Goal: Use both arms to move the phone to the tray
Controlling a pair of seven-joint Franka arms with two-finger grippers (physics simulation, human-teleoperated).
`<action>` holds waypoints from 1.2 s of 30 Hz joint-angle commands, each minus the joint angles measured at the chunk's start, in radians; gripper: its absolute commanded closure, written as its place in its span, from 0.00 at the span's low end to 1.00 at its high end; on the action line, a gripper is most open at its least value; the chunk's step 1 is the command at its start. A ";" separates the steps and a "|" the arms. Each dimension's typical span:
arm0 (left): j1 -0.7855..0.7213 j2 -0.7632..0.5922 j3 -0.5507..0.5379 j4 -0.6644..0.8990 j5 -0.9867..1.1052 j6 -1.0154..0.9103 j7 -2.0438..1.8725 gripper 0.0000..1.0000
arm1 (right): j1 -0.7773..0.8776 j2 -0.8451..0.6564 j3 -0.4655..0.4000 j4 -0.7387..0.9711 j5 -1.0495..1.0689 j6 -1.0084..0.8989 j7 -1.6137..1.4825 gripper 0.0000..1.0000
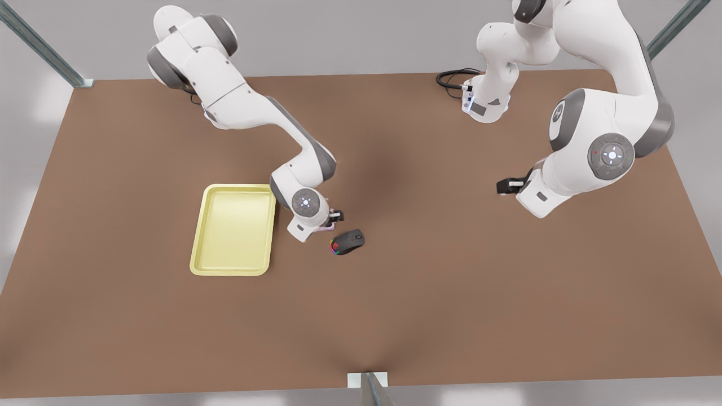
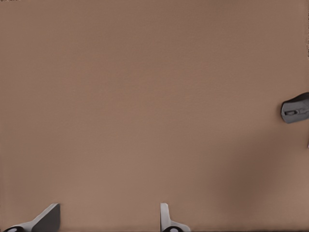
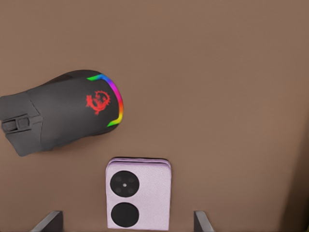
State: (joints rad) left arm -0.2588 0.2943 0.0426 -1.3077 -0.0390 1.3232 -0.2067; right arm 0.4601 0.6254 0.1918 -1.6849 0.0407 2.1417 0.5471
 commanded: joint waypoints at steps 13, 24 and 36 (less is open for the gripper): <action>0.000 0.019 -0.001 0.001 -0.004 -0.007 0.260 0.00 | 0.006 0.019 -0.015 -0.118 -0.016 0.224 -0.268 0.00; 0.000 0.025 -0.001 0.002 -0.004 -0.002 0.260 0.00 | 0.022 0.025 -0.003 -0.150 -0.015 0.228 -0.234 0.00; 0.000 0.025 -0.001 0.002 -0.004 0.016 0.262 0.00 | 0.037 0.051 0.000 -0.153 -0.012 0.267 -0.205 0.00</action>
State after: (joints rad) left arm -0.2593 0.3203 0.0414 -1.3059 -0.0427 1.3336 0.0185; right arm 0.4957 0.6756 0.1916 -1.8374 0.0277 2.3890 0.3573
